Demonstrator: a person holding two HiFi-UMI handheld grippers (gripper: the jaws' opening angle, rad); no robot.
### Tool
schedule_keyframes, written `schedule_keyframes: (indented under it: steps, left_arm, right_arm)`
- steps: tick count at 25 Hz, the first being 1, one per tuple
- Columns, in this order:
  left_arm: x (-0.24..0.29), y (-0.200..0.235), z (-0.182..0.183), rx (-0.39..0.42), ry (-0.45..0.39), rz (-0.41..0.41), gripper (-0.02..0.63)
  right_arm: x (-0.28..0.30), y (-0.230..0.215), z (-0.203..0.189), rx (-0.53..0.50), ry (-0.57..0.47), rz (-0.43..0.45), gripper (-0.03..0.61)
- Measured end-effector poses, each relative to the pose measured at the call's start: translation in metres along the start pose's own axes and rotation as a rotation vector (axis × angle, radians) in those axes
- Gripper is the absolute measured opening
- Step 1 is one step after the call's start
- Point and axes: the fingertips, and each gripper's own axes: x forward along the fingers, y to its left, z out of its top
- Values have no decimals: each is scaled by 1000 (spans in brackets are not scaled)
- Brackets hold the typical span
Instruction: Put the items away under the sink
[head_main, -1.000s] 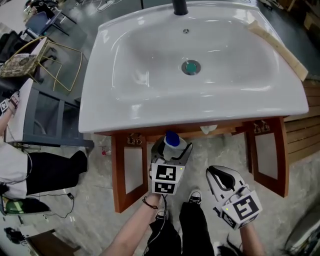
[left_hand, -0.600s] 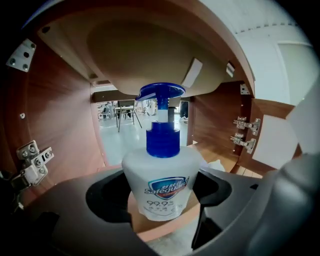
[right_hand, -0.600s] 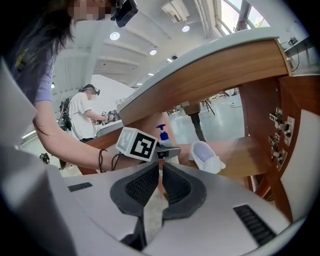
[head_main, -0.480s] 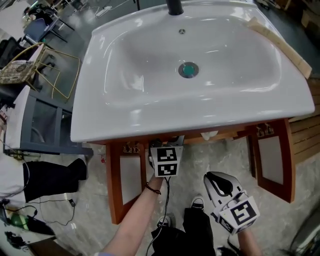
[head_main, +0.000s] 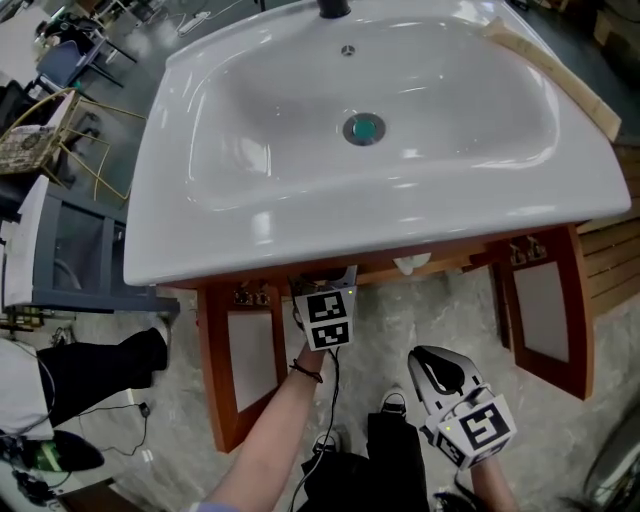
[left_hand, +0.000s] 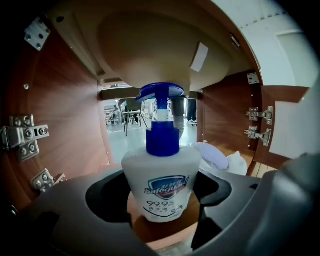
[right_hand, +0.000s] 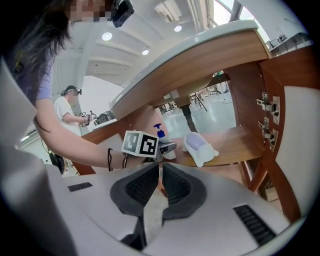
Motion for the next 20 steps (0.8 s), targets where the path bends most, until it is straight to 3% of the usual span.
schedule_keyframes:
  steps: [4, 9, 11, 15, 20]
  left_arm:
    - [-2, 4, -4, -46, -45, -10, 379]
    - [-6, 5, -2, 39, -15, 17, 380]
    - [-12, 5, 0, 37, -5, 29, 380]
    - [-32, 3, -7, -43, 25, 62, 380]
    - [-72, -15, -21, -117, 83, 41, 379]
  right_arm:
    - [-3, -4, -2, 16, -2, -21, 37]
    - [-7, 1, 1, 13, -1, -25, 37]
    - [-11, 4, 3, 8, 6, -24, 37]
    - [-19, 11, 10, 10, 20, -29, 37]
    - [-26, 25, 33, -18, 10, -22, 36]
